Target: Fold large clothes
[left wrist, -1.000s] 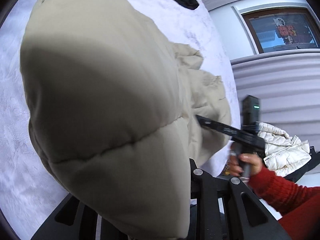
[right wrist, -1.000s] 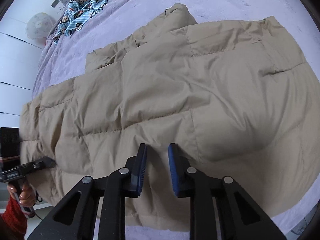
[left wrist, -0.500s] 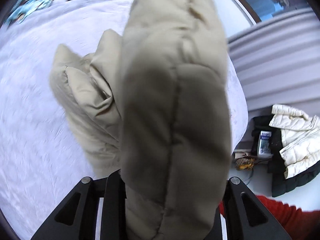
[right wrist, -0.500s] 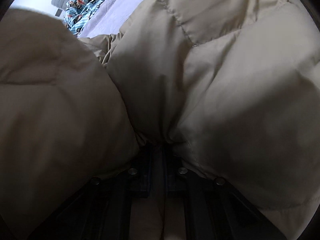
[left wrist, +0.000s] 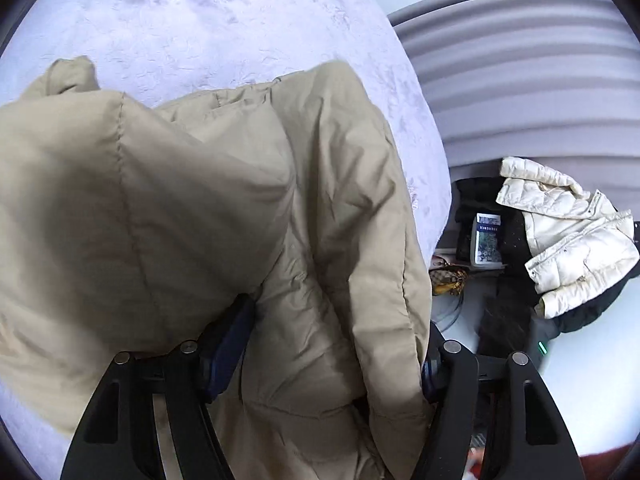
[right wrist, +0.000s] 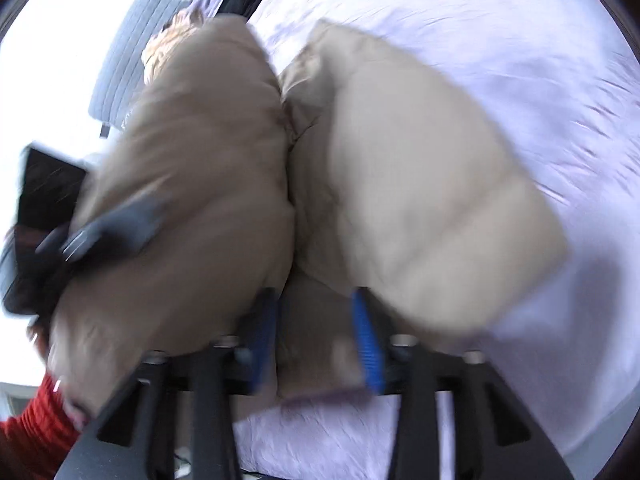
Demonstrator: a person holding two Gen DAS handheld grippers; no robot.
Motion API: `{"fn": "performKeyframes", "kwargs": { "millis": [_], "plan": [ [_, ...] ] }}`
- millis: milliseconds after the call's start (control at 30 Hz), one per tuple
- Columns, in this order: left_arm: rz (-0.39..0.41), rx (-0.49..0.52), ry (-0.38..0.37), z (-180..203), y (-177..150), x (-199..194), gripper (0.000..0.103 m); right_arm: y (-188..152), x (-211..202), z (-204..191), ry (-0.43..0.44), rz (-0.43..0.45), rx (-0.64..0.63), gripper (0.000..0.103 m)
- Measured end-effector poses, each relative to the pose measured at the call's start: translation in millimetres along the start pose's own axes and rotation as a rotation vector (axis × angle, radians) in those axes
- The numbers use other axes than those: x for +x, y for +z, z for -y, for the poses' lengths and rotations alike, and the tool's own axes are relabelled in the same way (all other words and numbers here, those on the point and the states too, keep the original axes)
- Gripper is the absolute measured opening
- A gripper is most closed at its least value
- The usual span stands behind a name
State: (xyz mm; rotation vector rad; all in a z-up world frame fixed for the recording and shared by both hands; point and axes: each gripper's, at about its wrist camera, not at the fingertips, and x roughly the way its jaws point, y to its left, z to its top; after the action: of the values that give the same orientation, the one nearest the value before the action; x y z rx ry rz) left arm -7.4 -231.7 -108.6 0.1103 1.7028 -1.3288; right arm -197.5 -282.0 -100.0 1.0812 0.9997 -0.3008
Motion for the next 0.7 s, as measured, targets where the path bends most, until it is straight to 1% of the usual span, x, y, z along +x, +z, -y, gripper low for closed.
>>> {"fn": "performKeyframes", "kwargs": {
  "millis": [67, 100, 133, 167, 200, 267, 300, 367, 433, 467, 500, 533, 567, 600, 633, 667, 700],
  "plan": [
    [0.002, -0.002, 0.018, 0, 15, 10, 0.069, -14, -19, -2, -0.024, 0.046, -0.004, 0.074],
    [0.004, -0.003, 0.024, 2, 20, 16, 0.069, -22, -29, -6, -0.018, 0.07, -0.013, 0.079],
    [0.006, -0.001, 0.032, 14, 26, 26, 0.069, -30, -38, -12, -0.001, 0.093, -0.026, 0.083],
    [0.007, 0.004, 0.043, 15, 21, 24, 0.069, -36, -46, -18, 0.015, 0.109, -0.043, 0.085],
    [0.01, 0.014, 0.058, 22, 25, 24, 0.069, -42, -50, -27, 0.03, 0.118, -0.068, 0.085],
    [0.028, 0.048, 0.099, 35, 24, 19, 0.069, -51, -48, -45, 0.043, 0.106, -0.126, 0.085],
    [0.049, 0.07, 0.117, 47, 24, 18, 0.069, -55, -48, -50, 0.034, 0.096, -0.152, 0.085],
    [0.132, 0.125, 0.152, 59, 25, -6, 0.069, -48, -32, -68, 0.015, 0.093, -0.192, 0.085],
    [0.231, 0.166, 0.215, 61, 23, -42, 0.069, -39, -17, -76, -0.059, 0.103, -0.196, 0.085],
    [0.295, 0.182, 0.279, 61, 19, -58, 0.069, -33, -15, -77, -0.073, 0.118, -0.197, 0.077],
    [0.35, 0.189, 0.35, 57, 15, -71, 0.069, -27, -14, -78, -0.096, 0.144, -0.205, 0.045],
    [0.398, 0.184, 0.423, 48, 11, -82, 0.069, -24, -13, -80, -0.128, 0.155, -0.22, 0.029],
    [0.426, 0.167, 0.477, 39, 10, -88, 0.069, -21, -12, -79, -0.165, 0.159, -0.23, 0.021],
    [0.441, 0.134, 0.533, 25, 10, -91, 0.069, -20, -14, -76, -0.176, 0.173, -0.228, 0.016],
    [0.439, 0.098, 0.573, 4, 11, -96, 0.069, -19, -18, -69, -0.179, 0.187, -0.216, 0.016],
    [0.428, 0.063, 0.597, -11, 12, -93, 0.069, -20, -22, -64, -0.191, 0.196, -0.208, 0.015],
    [0.416, 0.025, 0.603, -24, 15, -86, 0.069, -23, -26, -57, -0.206, 0.206, -0.199, 0.015]
  ]
}}
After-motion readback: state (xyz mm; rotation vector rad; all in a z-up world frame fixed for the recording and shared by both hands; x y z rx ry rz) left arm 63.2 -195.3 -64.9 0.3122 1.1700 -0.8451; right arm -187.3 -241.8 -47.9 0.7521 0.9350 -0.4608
